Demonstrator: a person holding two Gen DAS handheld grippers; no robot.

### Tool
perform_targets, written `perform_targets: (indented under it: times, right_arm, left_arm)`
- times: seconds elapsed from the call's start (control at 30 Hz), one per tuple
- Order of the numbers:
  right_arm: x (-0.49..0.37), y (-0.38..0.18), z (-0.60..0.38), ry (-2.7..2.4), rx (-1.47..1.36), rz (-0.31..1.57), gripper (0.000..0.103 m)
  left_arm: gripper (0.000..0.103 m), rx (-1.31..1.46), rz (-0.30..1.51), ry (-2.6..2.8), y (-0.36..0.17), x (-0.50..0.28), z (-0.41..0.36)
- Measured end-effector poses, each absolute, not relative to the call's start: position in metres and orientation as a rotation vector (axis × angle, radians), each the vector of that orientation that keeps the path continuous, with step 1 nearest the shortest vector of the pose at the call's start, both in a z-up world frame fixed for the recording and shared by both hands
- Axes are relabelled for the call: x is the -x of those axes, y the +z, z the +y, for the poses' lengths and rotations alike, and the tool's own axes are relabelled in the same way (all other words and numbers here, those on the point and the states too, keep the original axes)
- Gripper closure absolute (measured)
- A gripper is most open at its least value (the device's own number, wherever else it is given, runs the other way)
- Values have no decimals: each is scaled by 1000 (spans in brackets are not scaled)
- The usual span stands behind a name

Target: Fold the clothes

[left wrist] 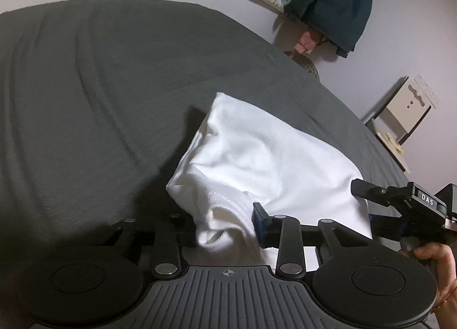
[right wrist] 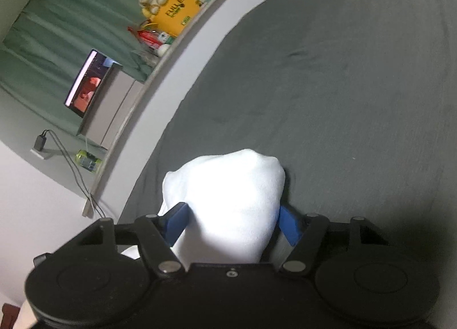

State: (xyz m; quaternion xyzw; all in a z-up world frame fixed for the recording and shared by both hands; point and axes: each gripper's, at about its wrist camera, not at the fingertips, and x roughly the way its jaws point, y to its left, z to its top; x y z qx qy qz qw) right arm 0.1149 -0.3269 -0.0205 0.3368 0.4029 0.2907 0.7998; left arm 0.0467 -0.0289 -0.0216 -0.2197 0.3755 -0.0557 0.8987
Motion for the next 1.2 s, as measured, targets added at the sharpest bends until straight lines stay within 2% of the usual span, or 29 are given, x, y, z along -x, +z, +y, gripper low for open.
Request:
perform_targets:
  times: [0.03,0.07,0.17,0.27,0.57,0.8,1.0,1.2]
  right_arm:
    - [-115,-20,-327,620,-726,865,39]
    - [-114,-20,-327,613,-727,866,46]
    - [-112,-16,-328,600,-722,848,58]
    - [-108,-3,-326,593,-684,812,63]
    - [-93,57,-374,465,-573,647,64]
    - [-89,84,-463,248,-538,526,63]
    - [-96,68,-523,41,-575,497,63]
    - [-113,33,-529,-69,-565,544,62]
  left_arm:
    - [71,444,772,-115,-21,-47,-30]
    - [73,431,764,-114,-19,-46,-33]
    - [75,374,740,-110,-13,-44,-40]
    - [78,318,703,-112,-5,-41,-48]
    - [79,215,586,-237,27,-72,-103]
    - [79,211,521,-414,45,-131,-202]
    - [79,233,548,-507,37,-169,-280]
    - [81,280,608,-459,11,-182,-302]
